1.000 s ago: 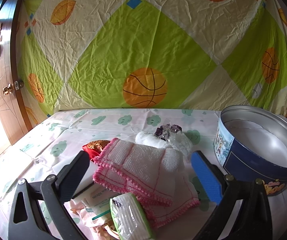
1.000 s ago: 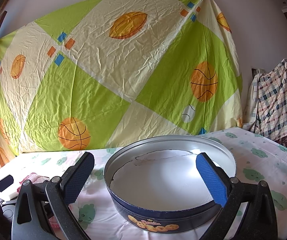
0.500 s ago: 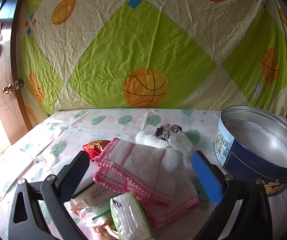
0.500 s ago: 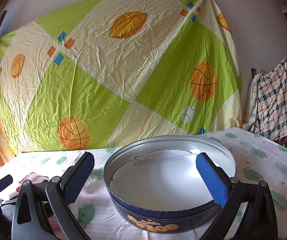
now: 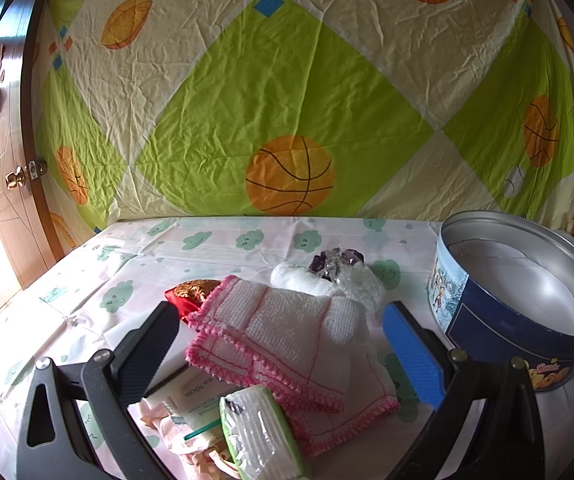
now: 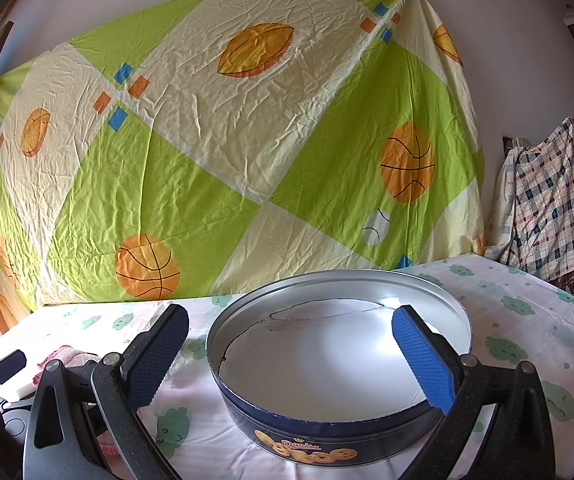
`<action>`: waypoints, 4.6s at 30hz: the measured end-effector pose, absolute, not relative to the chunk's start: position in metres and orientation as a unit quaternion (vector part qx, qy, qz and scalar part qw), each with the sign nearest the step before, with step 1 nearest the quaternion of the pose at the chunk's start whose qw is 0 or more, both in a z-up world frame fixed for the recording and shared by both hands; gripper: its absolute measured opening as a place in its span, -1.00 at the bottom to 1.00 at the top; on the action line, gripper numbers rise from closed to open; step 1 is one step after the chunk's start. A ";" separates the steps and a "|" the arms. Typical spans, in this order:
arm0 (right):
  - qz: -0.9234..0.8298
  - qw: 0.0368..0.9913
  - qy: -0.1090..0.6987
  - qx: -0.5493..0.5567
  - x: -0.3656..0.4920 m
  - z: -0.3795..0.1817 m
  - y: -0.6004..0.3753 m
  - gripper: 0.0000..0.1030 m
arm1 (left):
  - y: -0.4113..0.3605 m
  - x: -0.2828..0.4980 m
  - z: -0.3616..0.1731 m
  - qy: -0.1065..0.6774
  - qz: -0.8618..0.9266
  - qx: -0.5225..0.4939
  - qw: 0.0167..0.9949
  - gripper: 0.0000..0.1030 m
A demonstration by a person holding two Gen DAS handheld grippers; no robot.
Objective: Organize soft objects
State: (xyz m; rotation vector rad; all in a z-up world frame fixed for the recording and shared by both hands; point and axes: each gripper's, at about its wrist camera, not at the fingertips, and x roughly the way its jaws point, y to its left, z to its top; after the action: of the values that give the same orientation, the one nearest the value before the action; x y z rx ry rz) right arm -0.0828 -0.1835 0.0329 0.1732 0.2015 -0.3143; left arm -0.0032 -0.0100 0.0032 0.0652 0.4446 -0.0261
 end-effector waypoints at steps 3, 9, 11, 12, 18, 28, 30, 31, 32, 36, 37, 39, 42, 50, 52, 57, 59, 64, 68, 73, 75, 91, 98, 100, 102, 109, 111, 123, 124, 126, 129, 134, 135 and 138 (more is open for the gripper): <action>-0.156 0.979 0.101 0.086 -0.083 0.033 -0.183 0.99 | -0.009 -0.003 0.003 0.220 -0.013 0.032 0.975 1.00; -0.155 0.978 0.106 0.086 -0.081 0.031 -0.183 0.99 | -0.013 -0.003 0.003 0.221 -0.016 0.033 0.975 1.00; -0.154 0.978 0.109 0.087 -0.080 0.030 -0.184 0.99 | -0.015 -0.002 0.002 0.221 -0.017 0.034 0.974 1.00; -0.154 0.978 0.110 0.087 -0.079 0.030 -0.184 0.99 | -0.017 -0.002 0.002 0.222 -0.017 0.035 0.974 1.00; -0.154 0.979 0.110 0.082 -0.078 0.029 -0.183 0.99 | -0.014 0.002 0.001 0.227 -0.019 0.030 0.973 1.00; -0.144 0.982 0.106 0.062 -0.079 0.028 -0.176 0.99 | -0.013 0.003 0.001 0.226 -0.020 0.025 0.974 1.00; -0.136 0.983 0.107 0.063 -0.078 0.027 -0.175 0.99 | -0.009 0.001 0.001 0.223 -0.024 0.016 0.974 1.00; -0.133 0.983 0.107 0.063 -0.078 0.027 -0.175 0.99 | -0.007 0.001 0.001 0.224 -0.027 0.011 0.974 1.00; -0.131 0.983 0.108 0.063 -0.078 0.027 -0.174 0.99 | -0.004 0.000 0.000 0.227 -0.027 0.010 0.973 1.00; -0.110 0.986 0.112 0.062 -0.078 0.027 -0.171 0.99 | 0.018 -0.013 0.001 0.225 0.012 0.020 0.974 1.00; -0.101 0.986 0.115 0.061 -0.077 0.027 -0.170 0.99 | 0.026 -0.018 0.002 0.220 0.022 0.021 0.975 1.00; -0.079 0.988 0.121 0.058 -0.076 0.026 -0.165 0.99 | 0.043 -0.028 0.003 0.217 0.042 0.026 0.975 1.00; -0.035 0.989 0.137 0.049 -0.073 0.023 -0.155 0.98 | 0.073 -0.039 0.004 0.215 0.070 0.023 0.974 1.00; 0.137 0.960 0.237 0.055 -0.058 0.008 -0.105 0.59 | 0.120 -0.057 -0.001 0.230 0.109 0.020 0.967 0.99; 0.166 0.951 0.254 0.053 -0.059 0.006 -0.088 0.57 | 0.125 -0.058 -0.005 0.238 0.105 0.016 0.965 0.99; 0.188 0.939 0.286 0.038 -0.054 0.002 -0.054 0.46 | 0.132 -0.060 -0.008 0.248 0.107 0.009 0.963 0.98; 0.195 0.929 0.314 0.028 -0.043 -0.004 -0.044 0.21 | 0.134 -0.061 -0.008 0.249 0.105 0.005 0.963 0.98; 0.208 0.907 0.363 0.050 -0.024 -0.019 -0.046 -0.37 | 0.135 -0.062 -0.008 0.259 0.083 -0.013 0.962 0.98; 0.238 0.912 0.325 0.071 -0.040 -0.006 -0.061 -0.39 | 0.130 -0.062 -0.005 0.258 0.064 -0.019 0.964 0.98; 0.269 0.918 0.272 0.103 -0.055 0.018 -0.091 -0.39 | 0.111 -0.060 0.006 0.238 0.035 -0.008 0.971 0.98; 0.273 0.914 0.274 0.119 -0.052 0.015 -0.104 -0.39 | 0.101 -0.057 0.010 0.235 0.028 -0.001 0.972 0.98; 0.231 0.894 0.348 0.160 -0.043 -0.014 -0.158 -0.31 | 0.070 -0.055 0.007 0.252 -0.020 0.033 0.967 0.99; 0.224 0.897 0.354 0.142 -0.043 -0.016 -0.156 -0.06 | 0.039 -0.059 -0.001 0.267 -0.095 0.062 0.957 0.99; 0.217 0.899 0.358 0.124 -0.043 -0.018 -0.153 -0.06 | 0.032 -0.060 -0.004 0.272 -0.100 0.074 0.954 0.99; 0.218 0.902 0.355 0.114 -0.047 -0.019 -0.153 -0.06 | 0.028 -0.060 -0.007 0.275 -0.103 0.086 0.952 0.99; 0.260 0.893 0.354 0.094 -0.064 -0.016 -0.157 0.20 | 0.032 -0.059 -0.007 0.287 -0.096 0.079 0.950 0.99; 0.273 0.892 0.349 0.085 -0.069 -0.015 -0.156 0.21 | 0.034 -0.057 -0.009 0.294 -0.095 0.073 0.948 0.99; 0.326 0.845 0.423 -0.031 -0.077 -0.043 -0.108 0.29 | 0.038 -0.050 -0.017 0.325 -0.067 0.044 0.942 0.99; 0.328 0.845 0.421 -0.032 -0.079 -0.043 -0.110 0.18 | 0.039 -0.049 -0.017 0.329 -0.069 0.038 0.941 0.99; 0.326 0.846 0.419 -0.045 -0.082 -0.043 -0.111 0.01 | 0.038 -0.049 -0.017 0.335 -0.077 0.026 0.939 0.99; 0.321 0.851 0.413 -0.047 -0.084 -0.041 -0.121 0.00 | 0.028 -0.049 -0.017 0.338 -0.088 0.022 0.937 0.99; 0.330 0.873 0.359 0.009 -0.091 -0.016 -0.167 0.00 | 0.007 -0.044 -0.020 0.355 -0.104 -0.011 0.929 0.99; 0.325 0.879 0.347 0.025 -0.091 -0.011 -0.177 0.00 | 0.002 -0.041 -0.022 0.362 -0.100 -0.016 0.927 0.97; 0.310 0.891 0.323 0.076 -0.089 -0.002 -0.203 0.00 | -0.012 -0.030 -0.032 0.385 -0.066 -0.009 0.920 0.83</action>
State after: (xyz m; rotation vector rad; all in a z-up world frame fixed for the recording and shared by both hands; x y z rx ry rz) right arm -0.0893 -0.2031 -0.0018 0.1579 0.6706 0.6426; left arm -0.0298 -0.0124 -0.0324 -0.0188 0.7913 -0.1348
